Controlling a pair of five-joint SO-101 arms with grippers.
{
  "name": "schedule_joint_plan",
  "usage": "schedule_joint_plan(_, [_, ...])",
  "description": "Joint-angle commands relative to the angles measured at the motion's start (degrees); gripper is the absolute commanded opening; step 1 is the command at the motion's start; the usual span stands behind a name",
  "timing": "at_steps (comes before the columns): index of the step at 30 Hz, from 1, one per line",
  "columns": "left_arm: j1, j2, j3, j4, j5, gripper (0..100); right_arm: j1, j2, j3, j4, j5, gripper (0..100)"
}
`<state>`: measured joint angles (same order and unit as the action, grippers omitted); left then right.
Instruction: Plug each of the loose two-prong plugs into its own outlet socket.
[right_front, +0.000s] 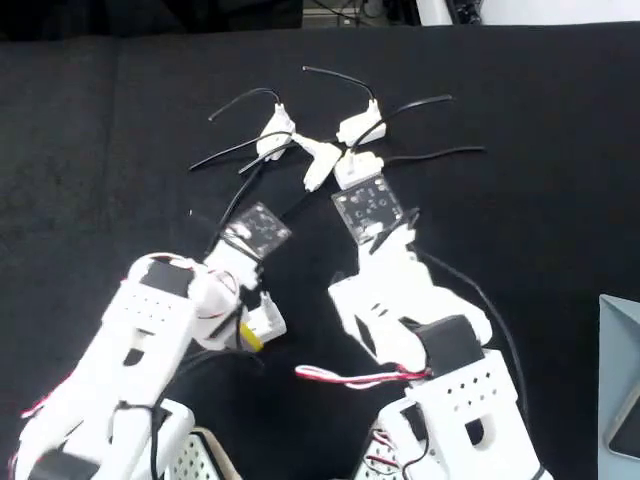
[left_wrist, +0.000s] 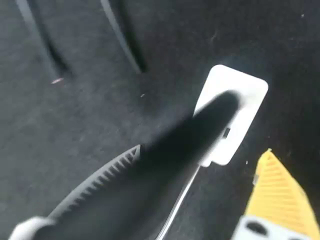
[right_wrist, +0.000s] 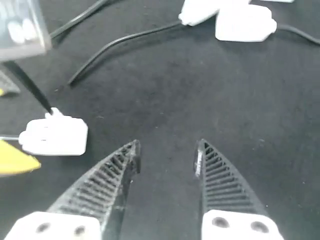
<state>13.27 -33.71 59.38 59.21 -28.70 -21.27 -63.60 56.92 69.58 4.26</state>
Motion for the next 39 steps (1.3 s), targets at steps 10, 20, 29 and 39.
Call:
schedule_joint_plan(10, [3.8,9.1,-0.2,-14.9,2.1,12,2.0,-0.7,1.9,-3.4,0.4,17.7])
schedule_joint_plan(20, [-2.2,9.8,-12.1,-17.1,2.0,3,2.0,-0.3,2.2,-3.4,0.2,17.7])
schedule_joint_plan(29, [-7.1,16.2,-16.7,-31.9,6.8,3,2.0,-0.3,5.6,-7.9,0.0,17.7])
schedule_joint_plan(39, [-11.9,22.9,-24.3,-21.5,10.7,30,2.0,-0.3,5.8,-8.3,0.0,17.7])
